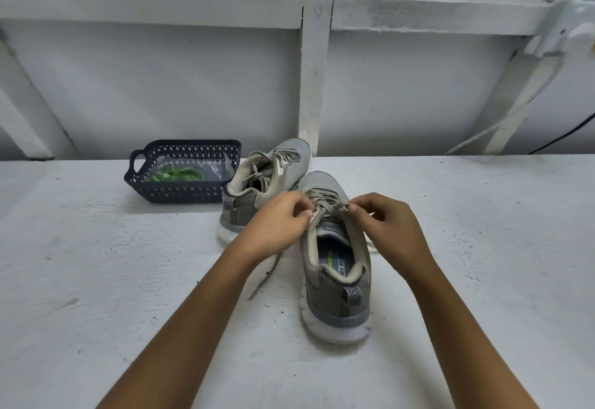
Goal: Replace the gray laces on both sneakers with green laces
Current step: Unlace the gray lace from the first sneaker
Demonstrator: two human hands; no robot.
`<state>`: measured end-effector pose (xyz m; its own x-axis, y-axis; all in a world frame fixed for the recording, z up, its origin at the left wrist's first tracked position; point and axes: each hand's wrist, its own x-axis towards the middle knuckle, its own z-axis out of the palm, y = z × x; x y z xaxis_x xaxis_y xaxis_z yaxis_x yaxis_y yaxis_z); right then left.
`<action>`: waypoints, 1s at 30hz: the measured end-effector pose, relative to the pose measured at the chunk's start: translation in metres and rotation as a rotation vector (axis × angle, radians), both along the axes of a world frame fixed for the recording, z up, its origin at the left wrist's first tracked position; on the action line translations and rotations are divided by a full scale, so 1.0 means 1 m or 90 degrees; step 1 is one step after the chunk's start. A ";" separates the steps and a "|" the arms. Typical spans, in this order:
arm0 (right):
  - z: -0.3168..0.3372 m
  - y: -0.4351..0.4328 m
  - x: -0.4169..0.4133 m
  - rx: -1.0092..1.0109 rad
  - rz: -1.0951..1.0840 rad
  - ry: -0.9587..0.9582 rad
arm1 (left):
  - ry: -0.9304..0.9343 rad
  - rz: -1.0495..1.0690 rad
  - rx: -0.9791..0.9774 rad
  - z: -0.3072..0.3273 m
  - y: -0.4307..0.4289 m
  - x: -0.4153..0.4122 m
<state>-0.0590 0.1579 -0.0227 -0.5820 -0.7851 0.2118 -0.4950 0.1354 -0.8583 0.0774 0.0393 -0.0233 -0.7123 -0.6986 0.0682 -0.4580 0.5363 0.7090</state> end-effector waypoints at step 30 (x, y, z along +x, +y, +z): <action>0.011 -0.016 -0.022 0.181 0.111 -0.004 | 0.040 0.014 0.059 -0.005 0.043 0.015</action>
<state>-0.0815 0.1422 -0.0116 -0.4339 -0.9003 -0.0339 -0.5264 0.2839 -0.8014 0.0929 0.0824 -0.0280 -0.6931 -0.7193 0.0464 -0.4225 0.4577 0.7823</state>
